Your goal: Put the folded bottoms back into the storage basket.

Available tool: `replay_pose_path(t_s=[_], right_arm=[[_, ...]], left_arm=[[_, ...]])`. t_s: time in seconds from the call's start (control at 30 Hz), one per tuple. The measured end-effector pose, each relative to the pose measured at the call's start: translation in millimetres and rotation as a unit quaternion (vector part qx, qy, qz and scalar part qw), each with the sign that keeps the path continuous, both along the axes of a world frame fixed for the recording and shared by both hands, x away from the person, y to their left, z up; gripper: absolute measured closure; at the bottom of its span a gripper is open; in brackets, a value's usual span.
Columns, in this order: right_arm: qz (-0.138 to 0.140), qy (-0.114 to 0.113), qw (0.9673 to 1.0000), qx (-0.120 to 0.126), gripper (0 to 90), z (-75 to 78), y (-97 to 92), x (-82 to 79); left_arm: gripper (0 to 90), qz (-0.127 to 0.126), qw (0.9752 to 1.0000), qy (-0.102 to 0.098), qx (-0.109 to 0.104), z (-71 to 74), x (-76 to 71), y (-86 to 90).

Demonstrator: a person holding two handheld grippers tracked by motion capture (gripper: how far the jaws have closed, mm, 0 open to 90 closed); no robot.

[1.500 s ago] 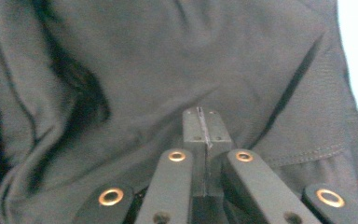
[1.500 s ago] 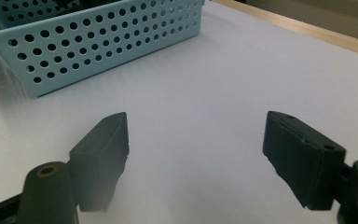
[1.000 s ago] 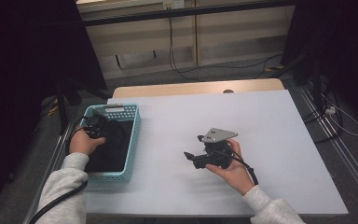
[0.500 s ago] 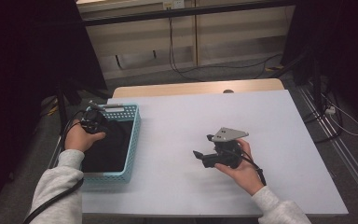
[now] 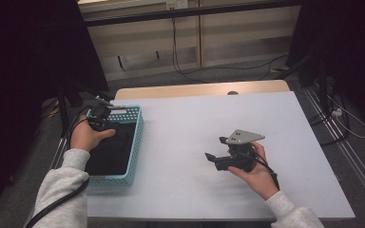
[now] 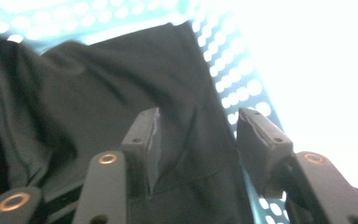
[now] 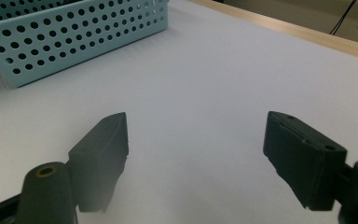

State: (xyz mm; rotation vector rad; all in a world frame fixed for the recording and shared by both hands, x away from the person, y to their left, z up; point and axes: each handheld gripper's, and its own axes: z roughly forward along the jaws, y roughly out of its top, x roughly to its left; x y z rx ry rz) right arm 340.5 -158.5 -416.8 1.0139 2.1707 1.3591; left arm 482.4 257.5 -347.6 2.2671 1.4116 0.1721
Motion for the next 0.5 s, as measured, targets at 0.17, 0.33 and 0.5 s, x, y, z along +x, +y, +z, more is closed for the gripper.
replay_pose_path(t_s=[0.17,0.33,0.5], right_arm=[[-0.005,0.002,1.0,0.002,21.3,-0.7,-6.0,-1.0],[-0.009,0.002,1.0,0.003,21.2,-0.3,-13.7,-3.6],[-0.012,0.003,0.9999,0.003,21.3,-0.8,-19.9,-6.1]], left_arm=[[43.9,-0.024,0.9996,-0.011,-0.008,7.4,-5.4,-12.7],[41.0,-0.04,0.999,-0.017,-0.014,12.1,-9.2,-24.5],[37.8,-0.056,0.9979,-0.026,-0.019,16.8,-12.9,-38.2]])
